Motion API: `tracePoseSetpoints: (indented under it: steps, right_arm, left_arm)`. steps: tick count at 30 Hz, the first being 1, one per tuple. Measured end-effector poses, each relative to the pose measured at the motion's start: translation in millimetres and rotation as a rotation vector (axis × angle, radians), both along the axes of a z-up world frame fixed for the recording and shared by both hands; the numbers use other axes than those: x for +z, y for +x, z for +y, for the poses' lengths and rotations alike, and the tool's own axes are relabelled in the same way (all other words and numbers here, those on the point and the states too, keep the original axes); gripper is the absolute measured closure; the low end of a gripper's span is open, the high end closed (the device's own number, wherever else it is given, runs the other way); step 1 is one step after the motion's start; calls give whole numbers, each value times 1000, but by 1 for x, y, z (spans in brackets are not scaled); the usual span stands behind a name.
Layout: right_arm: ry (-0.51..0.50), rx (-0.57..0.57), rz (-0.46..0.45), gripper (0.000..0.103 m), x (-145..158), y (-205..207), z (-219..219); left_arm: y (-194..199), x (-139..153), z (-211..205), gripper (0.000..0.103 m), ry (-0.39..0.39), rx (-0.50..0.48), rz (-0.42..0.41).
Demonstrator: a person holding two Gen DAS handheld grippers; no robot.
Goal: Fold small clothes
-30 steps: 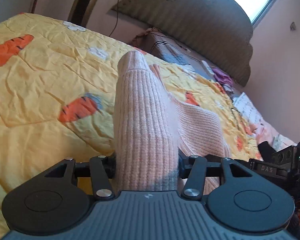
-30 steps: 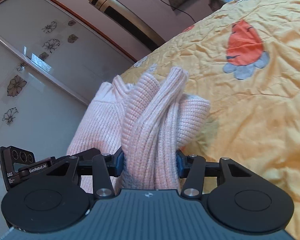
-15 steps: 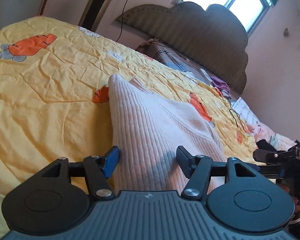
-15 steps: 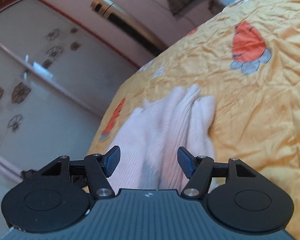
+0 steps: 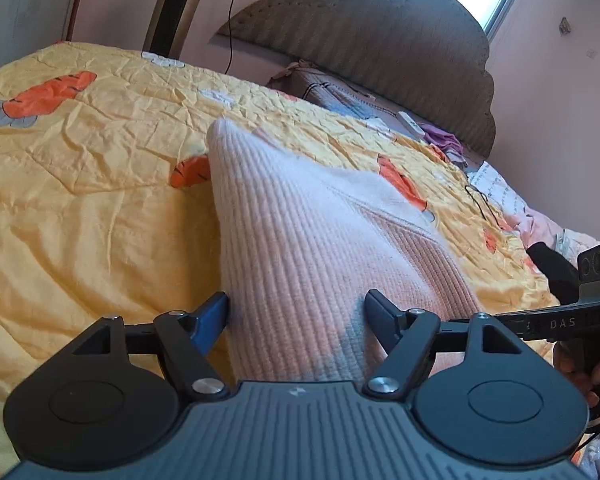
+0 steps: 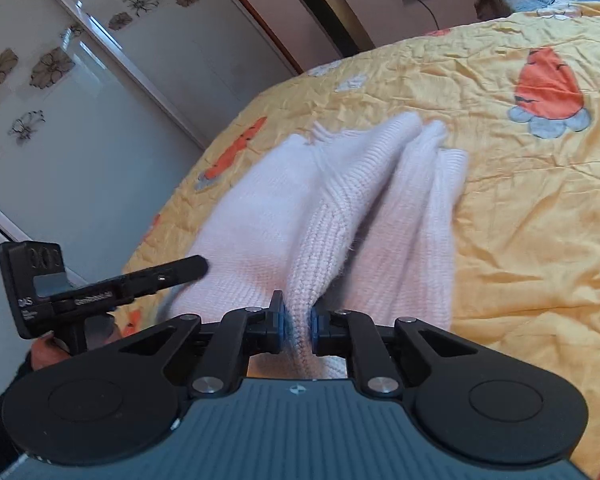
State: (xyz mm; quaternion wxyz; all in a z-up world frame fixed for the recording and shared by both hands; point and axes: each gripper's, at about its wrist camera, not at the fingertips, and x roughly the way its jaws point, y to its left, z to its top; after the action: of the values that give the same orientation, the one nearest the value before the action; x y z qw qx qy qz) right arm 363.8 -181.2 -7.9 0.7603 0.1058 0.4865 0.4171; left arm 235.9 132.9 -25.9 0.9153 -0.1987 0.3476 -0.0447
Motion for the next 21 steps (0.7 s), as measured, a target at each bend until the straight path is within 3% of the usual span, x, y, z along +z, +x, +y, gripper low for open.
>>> tracePoseSetpoints:
  steps: [1,4,5,8,11,13,14,15,17,21]
  right_arm:
    - [-28,-1,28,90,-11,3,-3]
    - [-4,-8,33,90,-29,-4,-5]
    - [5,-21,29,89,-29,-5,-6]
    - [39,-50,57,77,-27,-6,-14]
    - [110,-111,80,51,-3,-5,-27]
    - [179,-166,-13,6,18,-2,-41]
    - [180,-202,-77,0,26,1,-46]
    - [155,-237,-122,1,27,7,-47]
    - [78,-266,-105,1,21,21,-40]
    - [-61,-194,-14,7,-14,37,0]
  left_arm:
    - [1,-9,-2,25,3,-5,7]
    - [1,-24,11,22,-130,33,30]
    - [0,-22,14,22,-143,41,37]
    - [-12,2,13,25,-102,45,1]
    - [-21,17,24,24,-161,40,-45]
    - [-14,12,31,24,-190,68,-19]
    - [-8,7,33,24,-198,80,11]
    - [-3,-1,35,24,-221,83,38]
    - [6,-15,34,23,-292,70,70]
    - [16,-19,21,18,-247,49,73]
